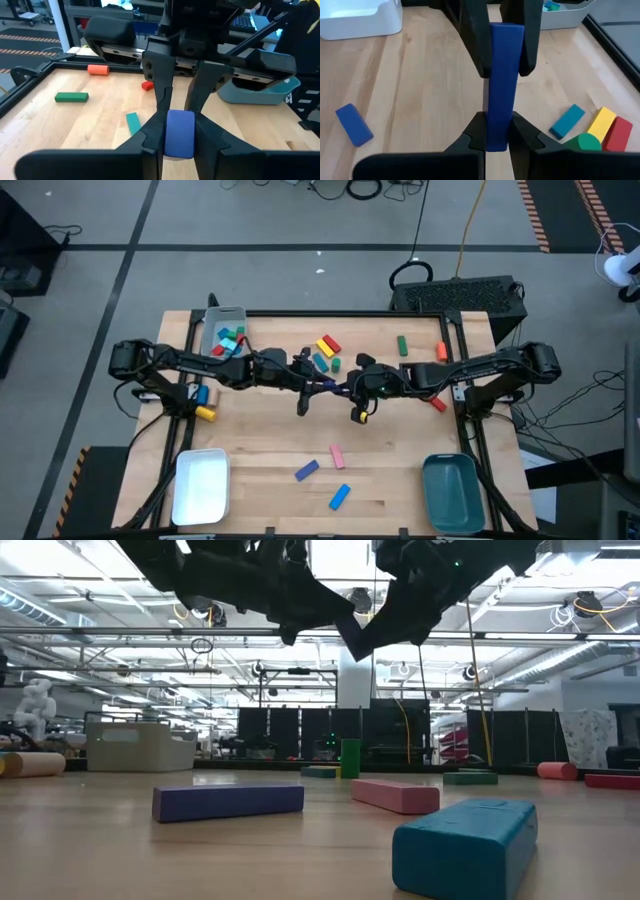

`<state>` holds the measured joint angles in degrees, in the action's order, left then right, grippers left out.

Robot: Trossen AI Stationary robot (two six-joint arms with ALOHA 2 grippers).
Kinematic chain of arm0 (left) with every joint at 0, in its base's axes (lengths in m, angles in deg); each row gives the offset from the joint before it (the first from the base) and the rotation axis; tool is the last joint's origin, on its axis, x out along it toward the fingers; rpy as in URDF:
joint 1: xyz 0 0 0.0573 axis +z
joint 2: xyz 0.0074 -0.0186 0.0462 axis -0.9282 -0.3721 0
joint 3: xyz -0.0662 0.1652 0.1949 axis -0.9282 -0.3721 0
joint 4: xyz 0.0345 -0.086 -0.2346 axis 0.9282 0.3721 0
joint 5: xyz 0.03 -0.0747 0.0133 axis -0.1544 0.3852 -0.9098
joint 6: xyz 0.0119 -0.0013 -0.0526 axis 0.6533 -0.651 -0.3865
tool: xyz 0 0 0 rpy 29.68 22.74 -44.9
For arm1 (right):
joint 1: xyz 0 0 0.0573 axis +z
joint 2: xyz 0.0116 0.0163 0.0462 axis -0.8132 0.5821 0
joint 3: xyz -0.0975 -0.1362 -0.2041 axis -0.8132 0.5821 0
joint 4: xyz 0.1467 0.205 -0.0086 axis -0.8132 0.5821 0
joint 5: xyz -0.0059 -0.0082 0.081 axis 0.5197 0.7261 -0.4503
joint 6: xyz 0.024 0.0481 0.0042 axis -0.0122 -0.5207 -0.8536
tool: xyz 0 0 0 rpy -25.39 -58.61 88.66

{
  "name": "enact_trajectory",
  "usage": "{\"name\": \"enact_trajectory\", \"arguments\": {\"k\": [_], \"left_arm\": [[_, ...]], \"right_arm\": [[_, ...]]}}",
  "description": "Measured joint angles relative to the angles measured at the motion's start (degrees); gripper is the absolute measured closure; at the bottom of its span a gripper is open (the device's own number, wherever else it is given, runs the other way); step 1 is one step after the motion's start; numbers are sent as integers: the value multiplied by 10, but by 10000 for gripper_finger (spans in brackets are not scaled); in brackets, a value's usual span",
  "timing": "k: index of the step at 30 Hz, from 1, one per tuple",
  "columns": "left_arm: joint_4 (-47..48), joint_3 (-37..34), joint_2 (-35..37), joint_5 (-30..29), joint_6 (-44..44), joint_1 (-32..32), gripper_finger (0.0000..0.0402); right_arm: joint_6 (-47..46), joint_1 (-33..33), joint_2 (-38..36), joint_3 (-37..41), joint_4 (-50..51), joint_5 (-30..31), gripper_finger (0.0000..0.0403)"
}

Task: Sort blocks by size
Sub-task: Put the blue rectangular block into the white bin

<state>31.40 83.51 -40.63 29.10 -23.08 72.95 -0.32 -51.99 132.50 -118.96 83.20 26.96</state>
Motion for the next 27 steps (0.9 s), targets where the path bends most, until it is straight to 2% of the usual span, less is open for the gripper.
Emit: {"name": "enact_trajectory", "arguments": {"k": [5,9,14,17,21,27], "left_arm": [[8,0,3,0,-9,-1,332],[57,1,27,-12,-34,0,337],[183,0,89,-64,-56,-1,337],[288,0,130,-104,-85,-7,337],[409,0,185,-139,-143,-26,337],[594,0,250,-145,-266,-64,337]], "right_arm": [[-3,1,0,0,-4,0,367],[-19,1,0,0,-12,8,321],[-52,1,-1,0,-12,19,260],[-81,0,-1,0,-8,66,238],[-91,-4,-1,0,12,91,230],[-92,-4,-1,0,24,88,235]]}}
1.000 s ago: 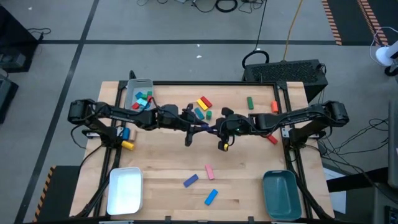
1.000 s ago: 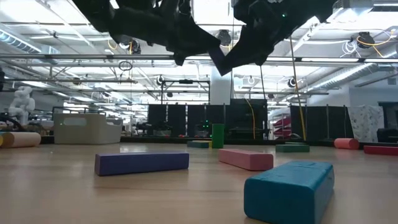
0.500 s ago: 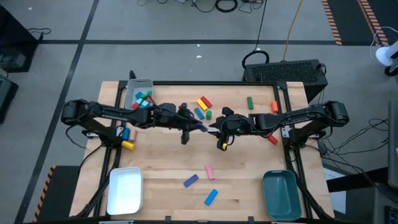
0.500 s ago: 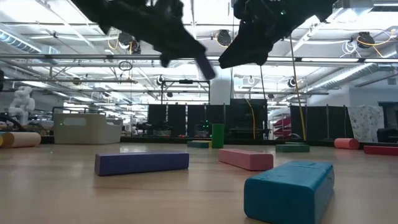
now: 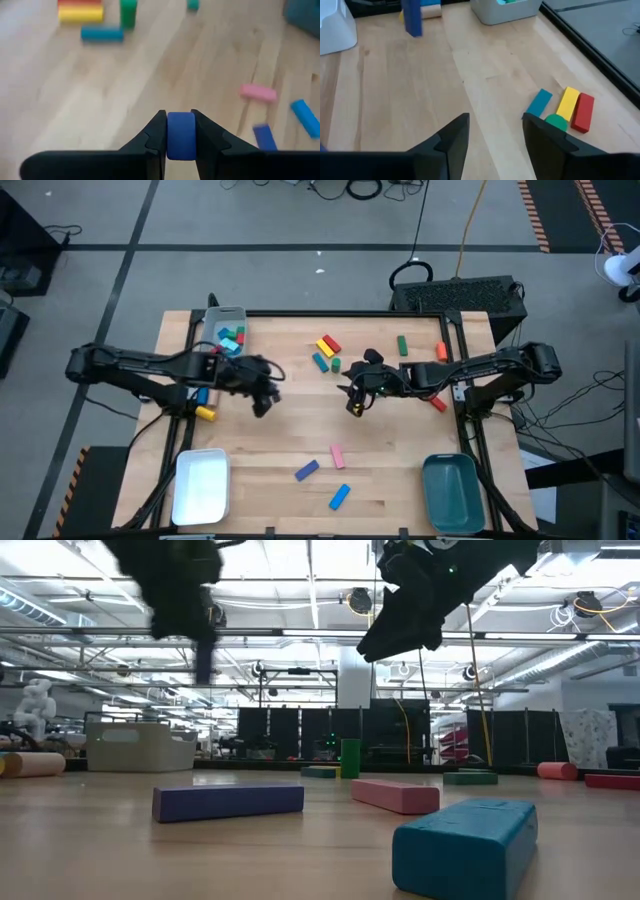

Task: Sort blocks by size
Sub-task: Put the blue rectangular block into the white bin

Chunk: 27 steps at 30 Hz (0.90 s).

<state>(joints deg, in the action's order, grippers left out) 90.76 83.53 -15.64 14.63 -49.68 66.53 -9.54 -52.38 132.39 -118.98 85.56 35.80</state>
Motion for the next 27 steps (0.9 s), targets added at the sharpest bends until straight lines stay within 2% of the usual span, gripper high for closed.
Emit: {"name": "enact_trajectory", "arguments": {"k": [5,8,14,20,27], "left_arm": [[139,0,31,11,-120,-49,337],[186,0,38,43,-179,-81,337],[202,13,38,69,-253,-139,337],[207,51,36,72,-278,-192,337],[271,58,35,86,-377,-285,337]], "right_arm": [[0,0,0,0,6,-7,236],[-2,0,0,0,6,-7,236],[-7,0,0,0,6,-8,236],[-15,0,0,0,6,-8,236],[-15,0,0,0,10,-8,236]]}}
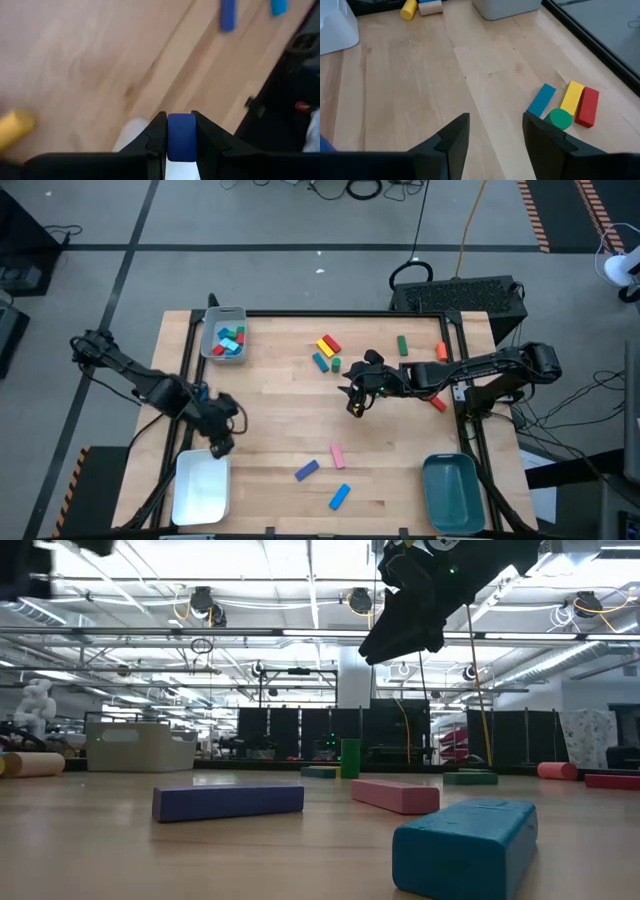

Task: Sort blocks by size
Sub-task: Put the blue rectangular block into the white bin

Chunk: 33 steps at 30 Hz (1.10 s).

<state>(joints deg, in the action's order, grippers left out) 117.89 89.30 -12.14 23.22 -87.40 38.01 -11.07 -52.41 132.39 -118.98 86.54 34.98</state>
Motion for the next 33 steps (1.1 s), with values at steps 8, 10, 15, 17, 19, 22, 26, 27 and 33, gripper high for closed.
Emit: {"name": "enact_trajectory", "arguments": {"k": [8,10,15,17,19,22,26,27,33], "left_arm": [[8,0,-30,-2,-105,-105,337],[8,0,-42,-3,-127,-126,337],[6,0,-75,-3,-159,-165,337],[4,0,-90,-4,-166,-176,337],[1,0,-106,-5,-166,-185,335],[2,0,-136,-9,-166,-197,332],[-6,0,-171,-10,-166,-209,331],[-15,0,-177,-9,-165,-211,331],[-44,0,-197,-9,-175,-220,327]], "right_arm": [[0,0,0,0,0,0,236],[0,0,0,0,3,0,236],[2,0,0,0,26,-1,236],[5,0,0,0,35,-1,236],[7,-2,0,0,47,-1,236],[7,-13,0,0,52,-1,236],[-11,-28,0,0,51,0,236],[-20,-31,1,0,53,0,236],[-81,-5,1,0,226,-20,236]]}}
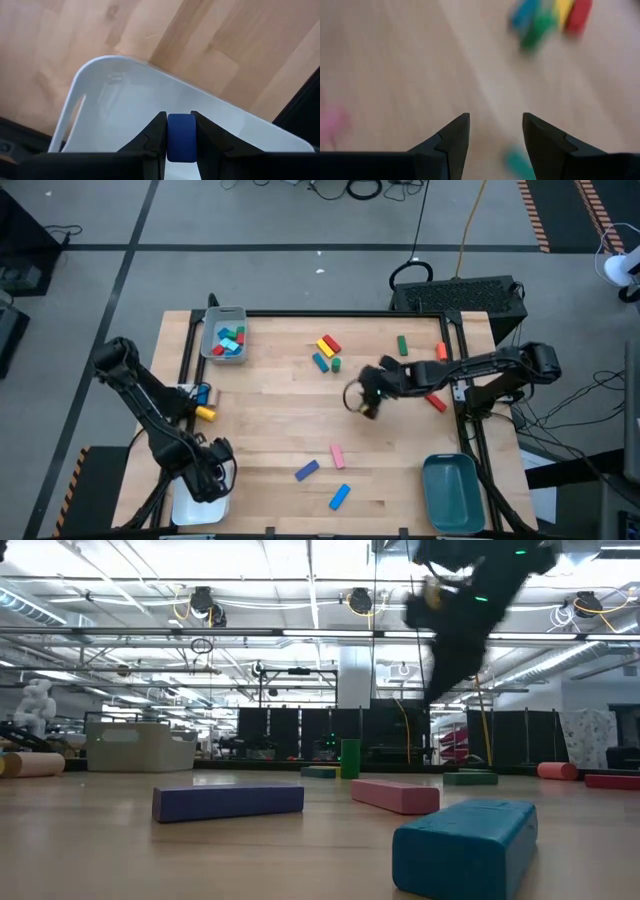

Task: Sort blocks by size
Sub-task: Put the blue rectangular block into the white bin, then put the red rectangular block into the white bin

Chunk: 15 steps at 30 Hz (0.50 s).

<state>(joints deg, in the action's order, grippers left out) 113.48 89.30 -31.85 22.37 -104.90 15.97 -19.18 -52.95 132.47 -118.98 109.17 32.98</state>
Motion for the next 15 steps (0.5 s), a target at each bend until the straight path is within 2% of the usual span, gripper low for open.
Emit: {"name": "enact_trajectory", "arguments": {"k": [4,8,12,15], "left_arm": [[2,0,-5,-1,-16,-3,313],[3,0,-5,-35,-17,-3,288],[6,0,-5,-55,-17,-3,256],[7,0,-5,-56,-20,-3,237]], "right_arm": [[-55,38,0,0,200,3,236],[-132,71,-2,0,342,2,236],[-170,94,-4,1,439,5,236],[-175,94,-4,21,459,7,236]]}}
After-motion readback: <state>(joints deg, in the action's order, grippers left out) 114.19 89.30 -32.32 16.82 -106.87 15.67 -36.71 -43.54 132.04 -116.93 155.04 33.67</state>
